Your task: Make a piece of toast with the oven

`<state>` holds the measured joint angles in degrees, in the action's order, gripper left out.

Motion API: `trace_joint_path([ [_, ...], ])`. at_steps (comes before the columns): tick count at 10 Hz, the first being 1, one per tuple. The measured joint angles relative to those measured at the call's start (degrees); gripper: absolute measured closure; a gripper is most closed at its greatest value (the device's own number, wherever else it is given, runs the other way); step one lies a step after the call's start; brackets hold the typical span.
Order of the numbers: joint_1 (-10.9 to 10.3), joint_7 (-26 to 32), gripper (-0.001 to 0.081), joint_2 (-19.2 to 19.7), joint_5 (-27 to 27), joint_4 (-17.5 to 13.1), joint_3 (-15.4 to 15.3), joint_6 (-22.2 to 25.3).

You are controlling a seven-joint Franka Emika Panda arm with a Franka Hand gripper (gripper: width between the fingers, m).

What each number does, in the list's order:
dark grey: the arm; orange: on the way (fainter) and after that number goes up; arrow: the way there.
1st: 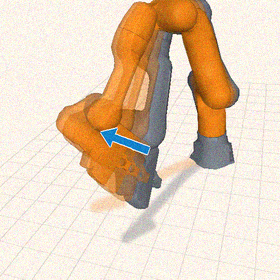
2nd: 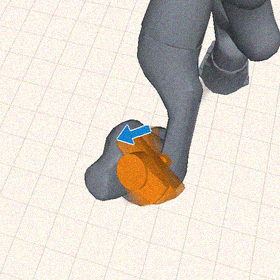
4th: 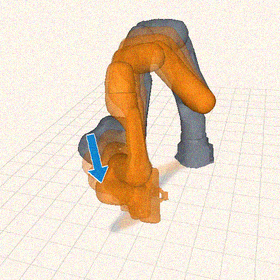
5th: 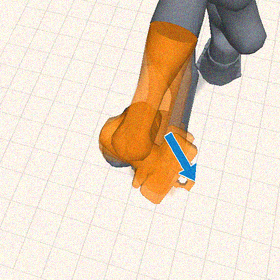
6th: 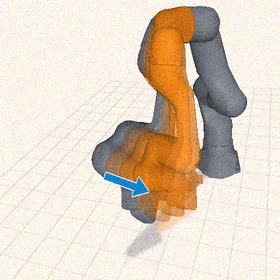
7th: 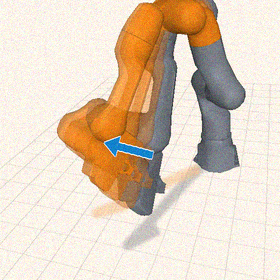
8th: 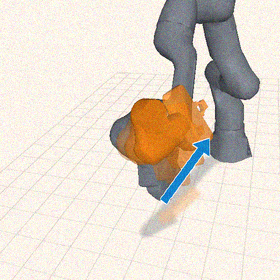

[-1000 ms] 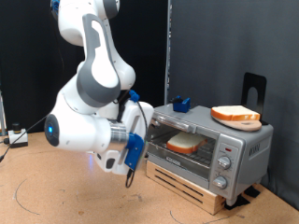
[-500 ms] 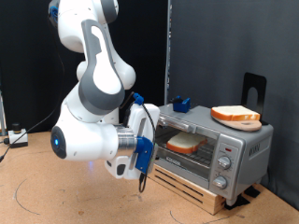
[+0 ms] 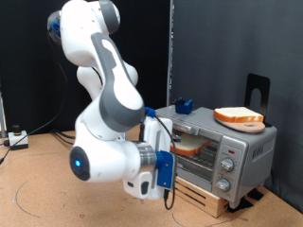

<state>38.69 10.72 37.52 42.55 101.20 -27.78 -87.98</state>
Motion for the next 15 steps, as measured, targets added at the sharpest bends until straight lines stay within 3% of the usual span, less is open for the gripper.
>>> trace_joint_path([
  [1, -1.19, 0.20, -0.0002, 1.43, -1.29, -1.80, 0.19, -0.67],
  [2, -1.06, 0.19, -0.0002, 1.41, -1.04, -1.64, 0.20, -0.49],
  [4, -0.74, 3.72, -0.0002, 3.01, -1.58, -2.93, 0.17, 4.75],
  [5, -0.99, 5.46, -0.0002, 4.78, -2.51, -3.62, 0.20, 4.90],
  [9, -3.74, 5.84, -0.0002, 11.49, -1.29, -5.01, -0.03, -1.96],
  [15, -9.54, 1.36, -0.0002, 16.46, 1.23, -8.04, -0.99, -4.87],
])
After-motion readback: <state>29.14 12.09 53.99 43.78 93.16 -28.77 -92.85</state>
